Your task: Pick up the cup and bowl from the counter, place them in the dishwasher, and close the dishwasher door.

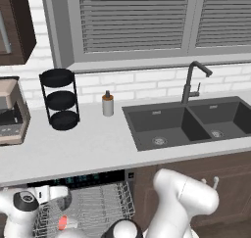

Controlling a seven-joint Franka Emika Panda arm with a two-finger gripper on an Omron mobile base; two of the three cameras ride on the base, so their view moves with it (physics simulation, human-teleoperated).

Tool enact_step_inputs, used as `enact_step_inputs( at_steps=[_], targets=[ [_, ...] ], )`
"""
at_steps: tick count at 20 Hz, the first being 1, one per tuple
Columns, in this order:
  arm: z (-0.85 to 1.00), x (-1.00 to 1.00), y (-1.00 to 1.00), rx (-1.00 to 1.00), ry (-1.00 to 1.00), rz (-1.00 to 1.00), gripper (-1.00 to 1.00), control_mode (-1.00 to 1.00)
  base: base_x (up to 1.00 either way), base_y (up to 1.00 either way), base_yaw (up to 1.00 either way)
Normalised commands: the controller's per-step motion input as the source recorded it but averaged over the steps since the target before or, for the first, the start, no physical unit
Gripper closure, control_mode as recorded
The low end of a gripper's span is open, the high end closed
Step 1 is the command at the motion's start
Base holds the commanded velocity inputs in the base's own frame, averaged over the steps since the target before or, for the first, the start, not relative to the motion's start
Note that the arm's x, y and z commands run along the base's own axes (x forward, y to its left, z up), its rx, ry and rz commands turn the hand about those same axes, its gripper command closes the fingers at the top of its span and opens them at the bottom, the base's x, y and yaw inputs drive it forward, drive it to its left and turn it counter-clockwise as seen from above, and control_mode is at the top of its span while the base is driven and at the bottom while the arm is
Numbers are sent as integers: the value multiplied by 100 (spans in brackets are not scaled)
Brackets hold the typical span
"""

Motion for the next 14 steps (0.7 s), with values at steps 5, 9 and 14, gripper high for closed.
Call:
enact_step_inputs(
  at_steps=[5, 9, 14],
  targets=[
    [-87, -6, 22, -25, -12, 0, 100, -100, 0, 0, 0],
    [-65, 26, -2, -1, -2, 0, 100, -100, 0, 0, 0],
    [-59, 45, -10, 17, 9, 0, 100, -100, 0, 0, 0]
  ],
)
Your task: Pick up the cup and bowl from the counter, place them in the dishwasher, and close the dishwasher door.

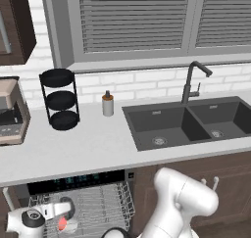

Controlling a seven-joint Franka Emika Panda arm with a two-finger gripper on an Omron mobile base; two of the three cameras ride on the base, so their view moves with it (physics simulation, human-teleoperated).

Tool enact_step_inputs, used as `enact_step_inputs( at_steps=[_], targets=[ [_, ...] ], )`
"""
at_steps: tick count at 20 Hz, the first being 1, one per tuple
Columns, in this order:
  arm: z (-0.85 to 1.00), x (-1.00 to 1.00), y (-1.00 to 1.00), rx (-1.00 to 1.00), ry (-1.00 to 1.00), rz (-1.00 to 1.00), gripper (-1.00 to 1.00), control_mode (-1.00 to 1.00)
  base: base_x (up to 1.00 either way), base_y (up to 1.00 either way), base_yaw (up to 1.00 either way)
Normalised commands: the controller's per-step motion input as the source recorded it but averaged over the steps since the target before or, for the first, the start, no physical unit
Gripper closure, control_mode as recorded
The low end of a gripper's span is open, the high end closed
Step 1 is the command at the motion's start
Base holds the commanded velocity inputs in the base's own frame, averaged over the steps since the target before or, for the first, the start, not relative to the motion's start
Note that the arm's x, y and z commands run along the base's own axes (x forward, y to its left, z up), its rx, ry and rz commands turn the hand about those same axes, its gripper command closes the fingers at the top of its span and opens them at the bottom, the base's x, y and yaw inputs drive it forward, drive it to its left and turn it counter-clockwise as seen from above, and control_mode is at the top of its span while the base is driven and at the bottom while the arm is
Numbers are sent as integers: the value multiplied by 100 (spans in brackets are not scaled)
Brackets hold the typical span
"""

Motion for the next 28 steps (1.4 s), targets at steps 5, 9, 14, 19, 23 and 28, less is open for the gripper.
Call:
enact_step_inputs(
  at_steps=[5, 9, 14, 19, 23, 28],
  targets=[
    [-44, 46, -1, 29, 13, 0, 100, -100, 0, 0, 0],
    [-51, 36, 0, 23, 9, 0, 100, -100, 0, 0, 0],
    [-72, 19, 0, 10, 5, 0, 100, -100, 0, 0, 0],
    [-46, 20, 0, 6, 2, 0, 100, -100, 0, 0, 0],
    [-46, 9, 0, 1, 9, 1, 100, -100, 0, 0, 0],
    [-32, 0, 5, 0, 7, 1, -100, -100, 0, 0, 0]
  ],
)
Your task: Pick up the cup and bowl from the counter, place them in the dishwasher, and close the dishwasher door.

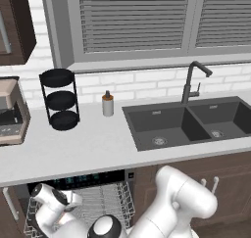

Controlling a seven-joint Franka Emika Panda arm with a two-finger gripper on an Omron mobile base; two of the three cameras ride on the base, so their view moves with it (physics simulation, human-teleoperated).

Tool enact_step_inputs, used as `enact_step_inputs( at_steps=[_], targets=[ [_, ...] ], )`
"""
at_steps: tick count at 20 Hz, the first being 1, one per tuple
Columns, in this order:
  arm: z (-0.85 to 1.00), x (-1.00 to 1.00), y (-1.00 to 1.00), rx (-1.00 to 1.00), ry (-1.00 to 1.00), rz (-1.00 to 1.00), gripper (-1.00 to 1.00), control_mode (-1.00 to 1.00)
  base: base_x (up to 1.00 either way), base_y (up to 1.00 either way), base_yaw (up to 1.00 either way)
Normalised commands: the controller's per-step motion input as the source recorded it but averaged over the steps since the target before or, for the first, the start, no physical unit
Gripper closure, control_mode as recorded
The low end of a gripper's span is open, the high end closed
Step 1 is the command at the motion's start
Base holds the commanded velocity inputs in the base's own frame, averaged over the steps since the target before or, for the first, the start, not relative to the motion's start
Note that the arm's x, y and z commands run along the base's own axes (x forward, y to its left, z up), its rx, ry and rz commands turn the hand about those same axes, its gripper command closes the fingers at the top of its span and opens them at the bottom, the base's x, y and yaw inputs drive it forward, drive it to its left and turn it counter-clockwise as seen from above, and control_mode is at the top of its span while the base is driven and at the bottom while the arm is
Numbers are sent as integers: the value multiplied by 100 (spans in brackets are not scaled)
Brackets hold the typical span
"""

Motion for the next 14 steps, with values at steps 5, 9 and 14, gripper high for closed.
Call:
enact_step_inputs(
  at_steps=[5, 9, 14],
  targets=[
    [-2, -1, 2, 1, 0, 0, -100, -100, 0, 0, 0],
    [19, -19, 3, 11, -1, 0, -100, -100, 0, 0, 0],
    [34, -47, 10, 10, -3, 0, -100, -100, 0, 0, 0]
  ],
)
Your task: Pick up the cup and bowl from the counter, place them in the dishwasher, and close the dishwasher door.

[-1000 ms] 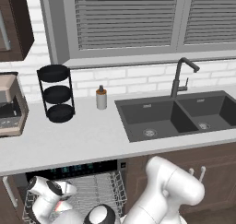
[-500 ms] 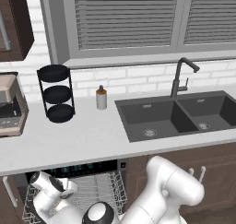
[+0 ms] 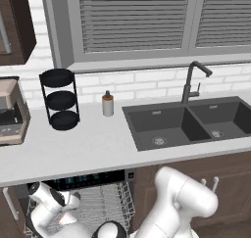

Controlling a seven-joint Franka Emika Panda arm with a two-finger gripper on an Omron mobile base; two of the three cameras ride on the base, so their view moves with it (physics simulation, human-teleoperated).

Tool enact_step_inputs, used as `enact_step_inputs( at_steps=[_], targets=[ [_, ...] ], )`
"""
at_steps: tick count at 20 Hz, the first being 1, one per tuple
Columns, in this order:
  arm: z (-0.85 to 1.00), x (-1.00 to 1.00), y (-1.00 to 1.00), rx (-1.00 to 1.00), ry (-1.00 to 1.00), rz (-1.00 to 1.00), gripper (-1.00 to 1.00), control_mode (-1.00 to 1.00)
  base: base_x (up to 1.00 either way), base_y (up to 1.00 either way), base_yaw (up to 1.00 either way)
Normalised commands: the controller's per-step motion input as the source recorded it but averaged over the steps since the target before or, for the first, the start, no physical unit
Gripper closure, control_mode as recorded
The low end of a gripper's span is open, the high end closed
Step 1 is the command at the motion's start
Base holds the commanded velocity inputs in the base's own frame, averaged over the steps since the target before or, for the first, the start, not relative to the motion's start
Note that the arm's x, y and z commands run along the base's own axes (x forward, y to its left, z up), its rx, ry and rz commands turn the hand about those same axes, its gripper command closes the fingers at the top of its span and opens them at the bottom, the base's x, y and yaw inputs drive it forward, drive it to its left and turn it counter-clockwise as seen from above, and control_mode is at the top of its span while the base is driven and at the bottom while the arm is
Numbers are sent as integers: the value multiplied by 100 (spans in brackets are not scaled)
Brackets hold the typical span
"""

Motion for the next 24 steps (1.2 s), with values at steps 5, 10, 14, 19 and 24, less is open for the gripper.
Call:
enact_step_inputs(
  at_steps=[5, 10, 14, 19, 24],
  targets=[
    [49, -79, 0, 18, 0, 0, -100, -100, 0, 0, 0],
    [26, -63, -20, 13, 5, 5, -100, -100, 0, 0, 0],
    [-29, 0, -14, 0, 20, 17, -100, -100, 0, 0, 0],
    [-41, -21, 10, -10, -1, 4, -100, -100, 0, 0, 0],
    [-79, 8, 6, -6, -5, -13, -100, -100, 0, 0, 0]
  ],
)
